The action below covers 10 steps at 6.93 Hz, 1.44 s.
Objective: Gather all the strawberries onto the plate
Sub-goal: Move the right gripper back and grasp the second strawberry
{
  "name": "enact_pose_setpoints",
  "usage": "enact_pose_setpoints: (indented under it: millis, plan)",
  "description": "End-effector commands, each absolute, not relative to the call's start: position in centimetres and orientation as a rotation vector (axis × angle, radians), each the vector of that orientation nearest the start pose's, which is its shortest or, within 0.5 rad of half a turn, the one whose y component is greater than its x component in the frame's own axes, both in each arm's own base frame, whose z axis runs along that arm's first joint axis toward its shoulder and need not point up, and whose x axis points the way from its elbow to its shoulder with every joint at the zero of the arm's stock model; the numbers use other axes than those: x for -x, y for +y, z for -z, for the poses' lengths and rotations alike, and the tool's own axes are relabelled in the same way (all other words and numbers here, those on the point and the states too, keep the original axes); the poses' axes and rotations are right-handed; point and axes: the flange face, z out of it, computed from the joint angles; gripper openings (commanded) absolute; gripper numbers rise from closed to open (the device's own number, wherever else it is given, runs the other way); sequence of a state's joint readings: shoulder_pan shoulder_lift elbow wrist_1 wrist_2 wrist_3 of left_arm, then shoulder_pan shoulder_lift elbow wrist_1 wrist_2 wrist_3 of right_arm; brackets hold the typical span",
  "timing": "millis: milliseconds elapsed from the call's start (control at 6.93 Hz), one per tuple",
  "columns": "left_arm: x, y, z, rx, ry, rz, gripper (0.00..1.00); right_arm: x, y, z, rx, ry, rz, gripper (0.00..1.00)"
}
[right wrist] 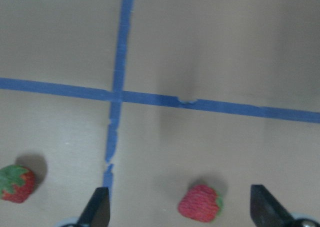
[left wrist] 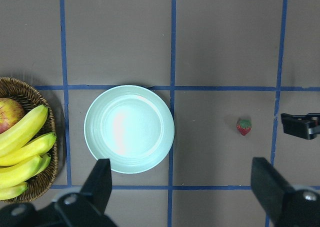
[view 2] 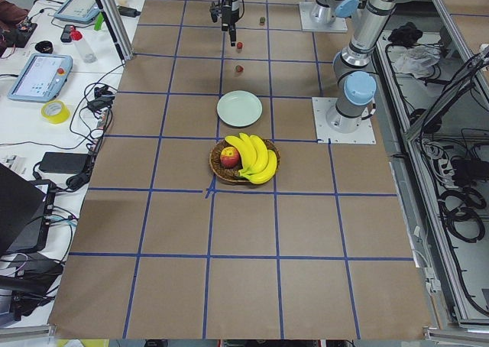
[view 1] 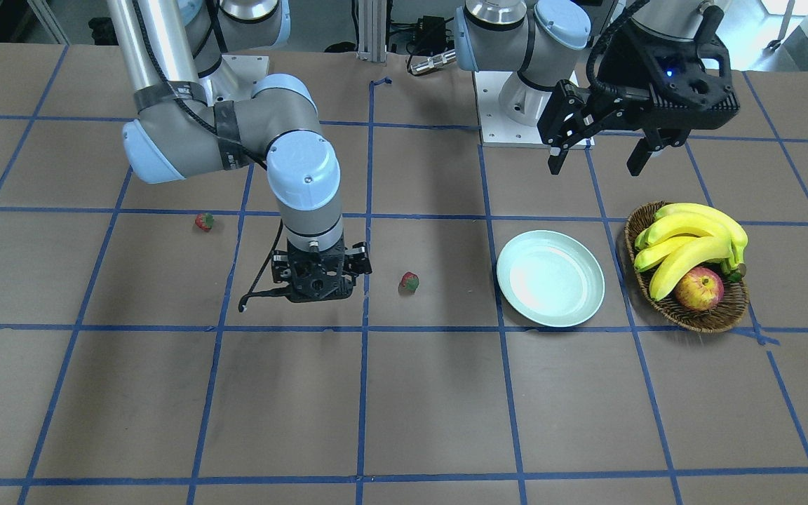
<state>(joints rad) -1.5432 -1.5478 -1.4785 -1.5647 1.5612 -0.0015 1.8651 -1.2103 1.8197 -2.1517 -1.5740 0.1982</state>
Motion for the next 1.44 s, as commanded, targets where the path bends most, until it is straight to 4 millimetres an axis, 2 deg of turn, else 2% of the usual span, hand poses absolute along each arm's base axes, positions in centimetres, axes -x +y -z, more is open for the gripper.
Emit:
enact_pose_setpoints:
  millis: [0,144,288,433,577,721,865,1010,1154,1298]
  plan:
    - [12.1,-49.4,-54.7,0.045,3.144,0.196,1.00,-26.9,-49.6,-20.8,0.086,3.167,-0.131,0.94]
    - [12.1,-49.2,-55.1,0.044,3.148,0.208,1.00,-28.0,-49.3,-19.0,0.072,3.073,-0.214,0.94]
    - [12.1,-49.2,-54.9,0.044,3.148,0.203,1.00,-28.0,-49.3,-18.3,0.073,3.074,-0.230,0.92]
    - [12.2,-49.2,-54.1,0.044,3.161,0.176,1.00,-28.0,-49.2,-17.7,0.072,3.075,-0.249,0.85]
    - [12.8,-49.0,-53.5,0.040,3.223,0.163,1.00,-27.7,-49.2,-17.5,0.081,3.102,-0.246,0.66]
    - [12.8,-48.9,-53.3,0.040,3.221,0.155,1.00,-27.7,-49.1,-17.4,0.082,3.098,-0.252,0.32]
    - [12.8,-48.8,-53.3,0.041,3.217,0.157,1.00,-27.8,-49.2,-17.6,0.081,3.090,-0.249,0.11]
    - [12.8,-48.8,-53.4,0.040,3.217,0.162,1.00,-28.0,-49.6,-18.3,0.084,3.086,-0.234,0.00]
    - [12.8,-48.9,-53.7,0.042,3.217,0.172,1.00,-28.3,-50.6,-19.8,0.076,3.080,-0.182,0.00]
    - [12.8,-48.8,-53.5,0.040,3.217,0.165,1.00,-30.9,-50.9,-21.6,0.041,2.994,-0.159,0.00]
